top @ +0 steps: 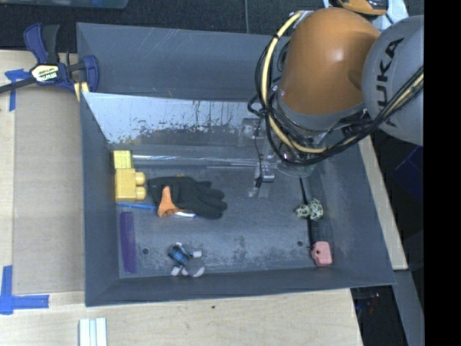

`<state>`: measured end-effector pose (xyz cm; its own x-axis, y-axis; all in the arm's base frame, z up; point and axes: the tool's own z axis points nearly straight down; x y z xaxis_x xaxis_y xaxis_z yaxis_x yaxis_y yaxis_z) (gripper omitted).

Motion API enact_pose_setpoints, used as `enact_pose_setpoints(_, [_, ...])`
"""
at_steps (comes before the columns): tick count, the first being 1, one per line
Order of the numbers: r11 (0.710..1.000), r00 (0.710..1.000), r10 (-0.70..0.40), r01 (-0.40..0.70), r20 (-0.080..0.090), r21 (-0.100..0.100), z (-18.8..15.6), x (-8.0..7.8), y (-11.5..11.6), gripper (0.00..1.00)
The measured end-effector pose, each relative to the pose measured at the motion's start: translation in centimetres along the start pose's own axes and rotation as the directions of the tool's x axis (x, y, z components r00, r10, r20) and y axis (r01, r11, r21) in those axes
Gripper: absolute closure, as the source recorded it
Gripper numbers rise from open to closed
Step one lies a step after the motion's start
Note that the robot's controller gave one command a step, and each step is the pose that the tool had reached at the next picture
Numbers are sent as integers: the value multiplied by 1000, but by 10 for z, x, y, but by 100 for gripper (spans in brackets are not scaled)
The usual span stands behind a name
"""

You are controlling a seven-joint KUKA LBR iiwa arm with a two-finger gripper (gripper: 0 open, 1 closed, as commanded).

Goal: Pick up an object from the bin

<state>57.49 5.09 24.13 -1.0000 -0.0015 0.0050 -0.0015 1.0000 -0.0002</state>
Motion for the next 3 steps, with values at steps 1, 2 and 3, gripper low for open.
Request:
enact_pose_setpoints(1, [1000,1000,1,-1,9,-1,-5,-1,0,0])
enact_pose_setpoints(2, [1000,1000,10,-10,13,-1,67,5,12,0])
enact_pose_setpoints(3, [1000,1000,-9,9,10,0,69,48,44,0])
